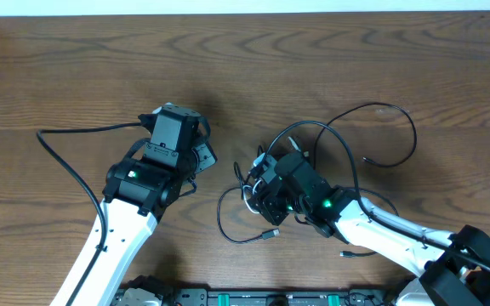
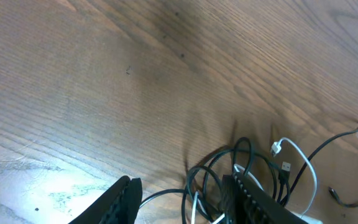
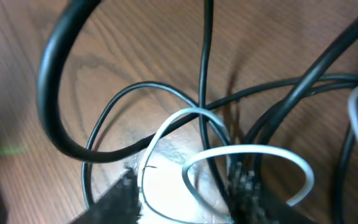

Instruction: Untangle cables

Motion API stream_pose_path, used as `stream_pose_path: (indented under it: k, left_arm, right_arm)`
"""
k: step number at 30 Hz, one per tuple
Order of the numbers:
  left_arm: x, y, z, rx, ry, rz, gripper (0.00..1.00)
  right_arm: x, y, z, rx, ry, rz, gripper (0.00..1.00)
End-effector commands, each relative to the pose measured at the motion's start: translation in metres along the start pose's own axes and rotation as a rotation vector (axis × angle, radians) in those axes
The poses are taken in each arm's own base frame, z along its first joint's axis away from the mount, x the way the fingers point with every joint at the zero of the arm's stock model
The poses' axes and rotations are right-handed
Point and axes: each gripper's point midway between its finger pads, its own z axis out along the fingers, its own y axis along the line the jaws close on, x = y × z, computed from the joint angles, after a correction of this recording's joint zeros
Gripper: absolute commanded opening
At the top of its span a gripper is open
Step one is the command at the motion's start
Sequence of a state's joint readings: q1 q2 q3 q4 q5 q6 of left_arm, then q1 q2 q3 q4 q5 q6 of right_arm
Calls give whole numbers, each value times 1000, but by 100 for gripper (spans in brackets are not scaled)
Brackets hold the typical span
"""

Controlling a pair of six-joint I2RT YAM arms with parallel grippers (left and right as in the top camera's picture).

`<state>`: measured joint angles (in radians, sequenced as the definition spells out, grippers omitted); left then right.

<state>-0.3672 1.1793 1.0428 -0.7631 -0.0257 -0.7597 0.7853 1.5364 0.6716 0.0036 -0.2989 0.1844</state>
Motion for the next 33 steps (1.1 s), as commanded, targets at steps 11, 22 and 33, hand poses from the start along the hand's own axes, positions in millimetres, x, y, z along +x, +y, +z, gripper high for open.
stream_pose_path:
  k: [11,22,33]
  left_arm:
    - [-17,10,-4,-24,-40,-49,43]
    - [-34,86,-42,-156,-104,-345,44]
    - [-32,98,-51,-176,-112,-376,45]
  right_arm:
    - [-44,67,-77,-162,-161,-136,72]
    - [3,42,-29,108,18,-180,70]
    - [6,34,10,132,68,-144,68]
